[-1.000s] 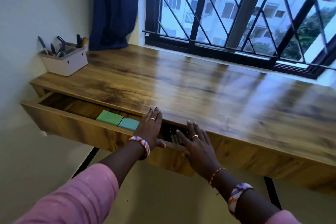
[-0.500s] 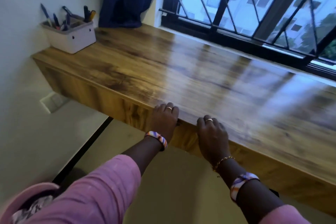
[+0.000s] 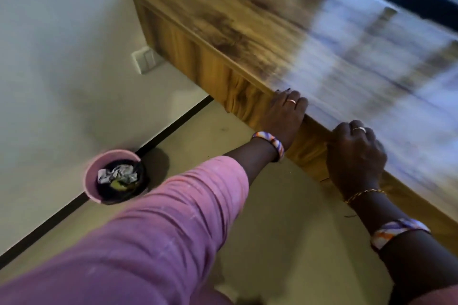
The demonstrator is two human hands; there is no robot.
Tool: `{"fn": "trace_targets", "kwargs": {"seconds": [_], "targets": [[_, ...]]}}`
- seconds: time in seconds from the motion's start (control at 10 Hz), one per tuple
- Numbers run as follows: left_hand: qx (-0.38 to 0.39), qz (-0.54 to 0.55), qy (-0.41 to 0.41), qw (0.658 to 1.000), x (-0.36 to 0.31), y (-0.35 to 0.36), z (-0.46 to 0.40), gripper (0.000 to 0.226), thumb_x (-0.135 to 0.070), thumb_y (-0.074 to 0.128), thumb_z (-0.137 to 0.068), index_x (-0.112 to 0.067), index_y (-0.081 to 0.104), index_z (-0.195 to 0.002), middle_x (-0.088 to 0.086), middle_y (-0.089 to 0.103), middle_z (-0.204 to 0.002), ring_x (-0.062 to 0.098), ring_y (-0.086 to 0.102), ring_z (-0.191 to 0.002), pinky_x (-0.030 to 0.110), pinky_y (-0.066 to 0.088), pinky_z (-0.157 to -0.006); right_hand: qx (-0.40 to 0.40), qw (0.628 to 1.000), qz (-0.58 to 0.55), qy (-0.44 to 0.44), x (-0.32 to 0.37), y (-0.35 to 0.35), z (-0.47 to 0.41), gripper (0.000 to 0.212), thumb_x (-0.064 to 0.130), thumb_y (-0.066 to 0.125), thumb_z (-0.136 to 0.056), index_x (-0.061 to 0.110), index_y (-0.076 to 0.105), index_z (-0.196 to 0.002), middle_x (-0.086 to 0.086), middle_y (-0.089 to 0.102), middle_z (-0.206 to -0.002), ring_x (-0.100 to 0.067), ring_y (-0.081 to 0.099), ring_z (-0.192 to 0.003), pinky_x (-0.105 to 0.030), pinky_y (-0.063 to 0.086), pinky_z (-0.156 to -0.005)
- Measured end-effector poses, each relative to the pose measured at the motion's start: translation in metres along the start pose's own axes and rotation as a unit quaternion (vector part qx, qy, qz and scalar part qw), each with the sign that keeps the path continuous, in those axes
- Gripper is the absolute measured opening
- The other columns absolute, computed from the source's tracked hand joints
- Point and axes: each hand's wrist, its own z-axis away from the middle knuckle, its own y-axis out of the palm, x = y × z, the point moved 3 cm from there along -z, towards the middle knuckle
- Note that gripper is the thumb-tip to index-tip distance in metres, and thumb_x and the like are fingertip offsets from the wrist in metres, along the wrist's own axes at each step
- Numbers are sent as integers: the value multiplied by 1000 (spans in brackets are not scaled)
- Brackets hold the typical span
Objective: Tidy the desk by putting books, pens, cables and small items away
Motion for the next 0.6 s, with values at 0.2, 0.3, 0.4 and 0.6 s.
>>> {"fn": "trace_targets", "kwargs": {"seconds": [0.2,0.3,0.4,0.6], "targets": [[18,-73,-61,995,-17,-13,31,59,-3,14,-81,7,45,-131,25,45,-139,35,39,-133,40,46,-100,55,992,-107,38,-9,-4,-4,12,10,61,-76,3,64,-86,-17,61,-94,-39,57,-91,-42,49,-64],[88,-107,-7,990,-37,-23,36,43,-1,39,-84,1,50,-125,25,46,-136,38,46,-126,41,46,-95,91,970,-226,22,-25,-20,-2,18,16,56,-80,9,68,-93,-14,65,-100,-38,60,-95,-41,51,-70],[127,-93,-27,987,-68,-50,28,25,-18,46,-90,-13,61,-109,11,61,-113,31,57,-106,32,41,-70,52,950,-307,-2,-55,-46,16,12,18,57,-82,16,68,-85,-10,70,-88,-33,65,-84,-38,52,-65],[-45,7,-25,999,-181,-127,-41,21,-35,50,-90,-26,66,-100,2,68,-102,26,61,-98,30,41,-70,-146,936,-319,18,-154,-132,6,18,25,53,-79,17,69,-80,-3,72,-78,-27,67,-72,-36,53,-61]]}}
